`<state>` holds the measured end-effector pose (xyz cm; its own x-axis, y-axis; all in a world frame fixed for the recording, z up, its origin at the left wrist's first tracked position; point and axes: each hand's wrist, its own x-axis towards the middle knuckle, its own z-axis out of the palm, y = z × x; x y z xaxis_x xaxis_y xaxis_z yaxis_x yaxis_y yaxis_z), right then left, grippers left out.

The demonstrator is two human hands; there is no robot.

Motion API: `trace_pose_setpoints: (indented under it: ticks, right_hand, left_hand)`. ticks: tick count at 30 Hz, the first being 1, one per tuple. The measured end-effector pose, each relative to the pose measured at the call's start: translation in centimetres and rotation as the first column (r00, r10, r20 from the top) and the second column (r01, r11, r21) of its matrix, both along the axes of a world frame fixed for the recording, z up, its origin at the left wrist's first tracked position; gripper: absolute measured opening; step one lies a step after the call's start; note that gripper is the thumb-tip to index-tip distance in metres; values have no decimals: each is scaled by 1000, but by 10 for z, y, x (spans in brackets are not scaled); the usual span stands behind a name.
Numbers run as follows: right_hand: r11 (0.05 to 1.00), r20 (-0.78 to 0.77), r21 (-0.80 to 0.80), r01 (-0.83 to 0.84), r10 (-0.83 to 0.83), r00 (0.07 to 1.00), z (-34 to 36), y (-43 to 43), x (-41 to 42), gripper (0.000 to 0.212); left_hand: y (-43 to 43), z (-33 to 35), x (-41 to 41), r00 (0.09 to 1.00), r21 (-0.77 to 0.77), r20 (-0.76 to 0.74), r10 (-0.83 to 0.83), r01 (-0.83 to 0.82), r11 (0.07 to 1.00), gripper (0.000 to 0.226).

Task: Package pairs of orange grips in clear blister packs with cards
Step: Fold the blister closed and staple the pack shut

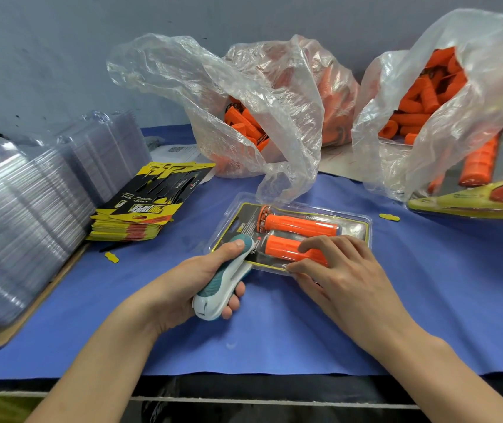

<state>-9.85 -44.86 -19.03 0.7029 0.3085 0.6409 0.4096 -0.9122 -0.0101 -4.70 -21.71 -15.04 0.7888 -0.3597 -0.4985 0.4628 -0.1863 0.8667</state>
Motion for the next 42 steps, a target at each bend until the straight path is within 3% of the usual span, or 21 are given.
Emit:
trace_pose_setpoints:
  ticks: [7, 10, 12, 15, 19, 24, 31, 34, 37, 39, 42]
  right_hand:
    - [993, 15, -81, 85, -84, 996, 7, 7, -3, 10]
    - [981, -72, -107, 163, -171, 983, 11, 28, -2, 56]
    - [981, -114, -164, 102, -121, 986, 12, 41, 3, 68]
    - [980, -129, -196, 26, -52, 990, 12, 52, 15, 62]
    - [992, -148, -125, -28, 9, 989, 9, 57, 24, 46]
    - [996, -181, -74, -58, 44, 982, 10, 55, 26, 41]
    - [992, -213, -115, -47, 22, 977, 10, 51, 25, 49]
    - [995, -203, -99, -21, 1, 979, 8, 51, 25, 65]
    - [996, -205, -77, 41, -56, 977, 10, 46, 25, 75]
    - [995, -194, -95, 39, -57, 979, 9, 42, 25, 61]
    - [992, -167, -126, -14, -7, 986, 6, 39, 25, 31]
  left_hand:
    - [-6, -3, -1, 999, 14, 17, 44, -44, 999, 55]
    - [-11, -4, -6, 998, -10, 33, 51, -51, 999, 54]
    - [-17, -6, -12, 998, -21, 51, 46, -45, 999, 54]
    - [-22, -8, -17, 998, -14, 62, 19, -18, 1000, 56]
    - [-21, -6, -14, 998, 10, 55, 23, -23, 1000, 56]
    - [-20, -4, -14, 999, -21, 29, 13, -13, 1000, 49]
    - [-20, -2, -14, 1000, -52, 18, -6, 7, 999, 49]
    - [-13, 0, -10, 998, -52, 0, -59, 59, 997, 55]
    - [16, 4, -4, 990, 97, 14, -144, 142, 985, 70]
    - [44, 11, 0, 984, 266, 50, -170, 151, 952, 78]
    - [80, 14, 10, 985, 432, 169, -24, -52, 901, 72]
